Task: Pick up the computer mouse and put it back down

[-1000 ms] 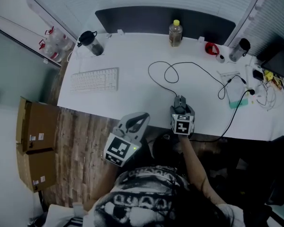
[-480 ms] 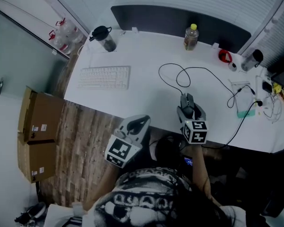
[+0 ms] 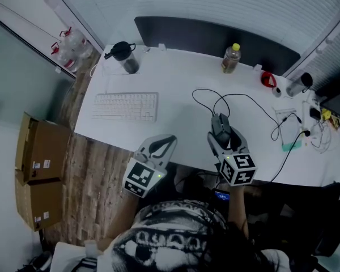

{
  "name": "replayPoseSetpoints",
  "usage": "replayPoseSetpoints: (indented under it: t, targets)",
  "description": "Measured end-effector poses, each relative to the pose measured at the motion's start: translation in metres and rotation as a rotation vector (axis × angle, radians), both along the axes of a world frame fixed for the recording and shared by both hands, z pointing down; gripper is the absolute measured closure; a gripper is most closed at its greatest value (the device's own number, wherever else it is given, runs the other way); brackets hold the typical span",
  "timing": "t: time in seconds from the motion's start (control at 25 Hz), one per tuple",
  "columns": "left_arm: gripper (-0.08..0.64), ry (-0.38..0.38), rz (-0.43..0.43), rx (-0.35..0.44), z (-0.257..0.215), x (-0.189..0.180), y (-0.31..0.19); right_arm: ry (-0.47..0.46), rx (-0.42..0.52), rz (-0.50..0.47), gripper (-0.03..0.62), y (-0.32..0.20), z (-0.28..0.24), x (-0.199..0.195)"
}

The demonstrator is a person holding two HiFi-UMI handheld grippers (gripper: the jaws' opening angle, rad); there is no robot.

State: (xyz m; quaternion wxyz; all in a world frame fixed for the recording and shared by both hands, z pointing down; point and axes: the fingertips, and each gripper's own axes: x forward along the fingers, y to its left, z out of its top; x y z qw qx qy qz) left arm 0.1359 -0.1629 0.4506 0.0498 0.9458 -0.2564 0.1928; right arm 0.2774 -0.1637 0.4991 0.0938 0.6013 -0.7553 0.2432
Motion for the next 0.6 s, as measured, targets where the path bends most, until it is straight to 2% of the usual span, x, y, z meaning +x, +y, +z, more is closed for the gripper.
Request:
replayPoseSetpoints:
  t: [0.36,0.6]
  targets:
    - [0.554,0.011,-0.063,0.006,0.001,-0.062,-0.065,0.027,-0.037,-0.009,0.282,-0.048,0.007,-0.043]
    - [0.554,0.011,-0.125,-0.004,0.007,-0.113,-0.099,0.071,-0.07,-0.068,0.282,-0.106,0.032,-0.088]
